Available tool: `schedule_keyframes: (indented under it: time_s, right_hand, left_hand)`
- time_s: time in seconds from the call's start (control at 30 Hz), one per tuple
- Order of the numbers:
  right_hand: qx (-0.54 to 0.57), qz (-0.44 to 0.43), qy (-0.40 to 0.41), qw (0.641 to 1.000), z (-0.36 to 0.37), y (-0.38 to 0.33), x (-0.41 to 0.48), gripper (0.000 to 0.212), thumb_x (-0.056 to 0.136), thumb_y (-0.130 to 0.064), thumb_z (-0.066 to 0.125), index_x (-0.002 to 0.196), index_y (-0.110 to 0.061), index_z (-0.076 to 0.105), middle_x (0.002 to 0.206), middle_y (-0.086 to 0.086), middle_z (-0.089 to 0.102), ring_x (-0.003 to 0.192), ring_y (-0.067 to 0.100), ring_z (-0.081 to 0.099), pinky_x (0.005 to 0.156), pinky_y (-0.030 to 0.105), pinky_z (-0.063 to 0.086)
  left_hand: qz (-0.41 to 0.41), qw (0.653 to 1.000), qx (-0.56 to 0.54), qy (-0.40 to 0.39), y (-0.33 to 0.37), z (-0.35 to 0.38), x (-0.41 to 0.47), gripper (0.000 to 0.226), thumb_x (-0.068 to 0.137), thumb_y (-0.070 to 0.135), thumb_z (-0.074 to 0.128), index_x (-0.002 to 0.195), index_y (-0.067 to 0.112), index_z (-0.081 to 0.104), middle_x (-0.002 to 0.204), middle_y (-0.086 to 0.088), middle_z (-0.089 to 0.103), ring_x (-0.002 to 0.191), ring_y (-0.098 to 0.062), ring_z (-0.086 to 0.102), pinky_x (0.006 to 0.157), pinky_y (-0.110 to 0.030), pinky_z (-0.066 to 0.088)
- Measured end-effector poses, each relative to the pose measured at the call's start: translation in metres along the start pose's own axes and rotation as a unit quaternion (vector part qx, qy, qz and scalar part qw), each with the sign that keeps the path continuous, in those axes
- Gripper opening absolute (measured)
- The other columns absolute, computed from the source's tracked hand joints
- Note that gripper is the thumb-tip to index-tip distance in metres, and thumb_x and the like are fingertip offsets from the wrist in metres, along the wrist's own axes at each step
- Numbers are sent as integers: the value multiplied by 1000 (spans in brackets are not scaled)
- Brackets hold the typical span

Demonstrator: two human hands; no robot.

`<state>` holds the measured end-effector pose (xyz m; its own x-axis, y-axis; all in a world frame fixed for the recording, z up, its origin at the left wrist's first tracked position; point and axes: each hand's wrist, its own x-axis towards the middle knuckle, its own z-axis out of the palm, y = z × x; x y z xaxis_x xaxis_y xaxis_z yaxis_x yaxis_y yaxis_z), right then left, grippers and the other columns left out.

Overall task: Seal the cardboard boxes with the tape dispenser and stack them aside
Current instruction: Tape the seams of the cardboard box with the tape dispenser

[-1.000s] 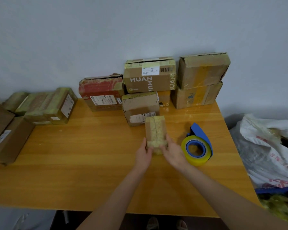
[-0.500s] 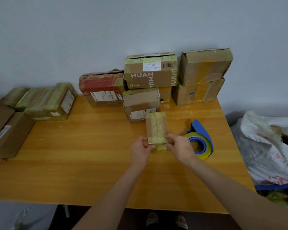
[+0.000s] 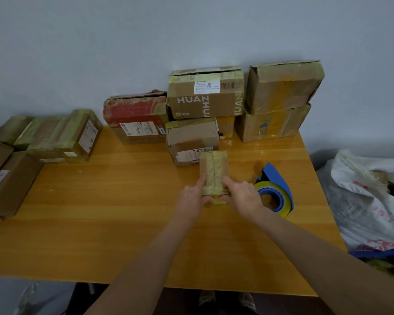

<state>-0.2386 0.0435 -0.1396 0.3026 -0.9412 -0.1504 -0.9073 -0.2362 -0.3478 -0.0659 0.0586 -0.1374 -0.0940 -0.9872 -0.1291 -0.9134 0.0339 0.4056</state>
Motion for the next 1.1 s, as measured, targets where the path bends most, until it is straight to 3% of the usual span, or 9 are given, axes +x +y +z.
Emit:
schedule_keyframes:
  time_s: [0.17,0.3,0.37,0.47,0.57,0.67,0.73,0.87,1.1]
  right_hand:
    - [32,25,2,999,-5,-8,-4,34,90,-34,65,108,-23,39,97,5,70,81,29,66,69,41,56]
    - [175,-5,-59,983,-4,-30,-19,35,89,-30,68,121,-21,55,112,1,68,100,22,66,84,35,55]
    - [209,-81,-123,967,0,-44,-30,39,90,-23,67,129,-20,61,125,-1,65,114,15,60,97,25,48]
    - [216,-88,-114,966,-3,-47,-37,24,93,-22,62,115,-20,71,114,-4,70,100,8,64,87,15,47]
    - [126,18,14,992,-24,-26,-30,21,95,-35,58,112,-29,68,102,-8,68,84,9,64,73,27,56]
    - [35,75,35,996,-36,-9,-19,59,90,-44,63,142,-30,40,128,0,47,115,19,50,89,31,51]
    - [46,90,-30,994,-36,-7,-15,72,88,-50,62,149,-27,30,135,3,47,121,24,47,95,38,49]
    - [122,144,-49,981,-22,-7,-21,62,90,-59,53,138,-21,43,109,4,66,95,24,64,75,40,56]
    - [104,146,-49,983,-17,-9,-28,47,99,-53,38,135,-25,47,102,4,68,89,25,65,63,32,49]
  left_hand:
    - [23,996,-73,-39,-8,-10,0,74,87,22,69,149,21,31,130,-8,60,107,-18,61,91,-23,45]
    - [-30,996,-84,-10,-12,-29,12,53,95,42,52,142,17,45,151,-9,36,133,-23,41,108,-37,35]
    - [-37,999,-4,-32,-10,-35,17,63,92,53,52,145,21,40,153,-9,31,137,-26,35,112,-42,32]
    - [-5,990,101,-101,-8,-34,14,94,79,60,64,153,29,14,160,-4,12,143,-28,22,116,-50,22]
    - [92,968,191,-135,-10,-32,12,95,82,38,68,153,31,5,162,3,0,148,-23,6,119,-51,7]
    - [215,940,242,-107,-3,-32,9,78,90,8,53,151,40,15,161,9,0,149,-20,-3,117,-48,-6]
    - [198,961,189,-26,1,-28,5,68,92,0,43,147,38,31,161,7,7,149,-21,4,120,-45,0]
    - [-40,984,-106,135,10,-13,-12,56,97,15,51,149,15,30,158,-8,18,142,-26,27,113,-33,27]
    - [7,990,-128,-63,15,5,-19,82,88,43,64,153,21,18,160,-10,-14,148,-26,0,116,-36,18]
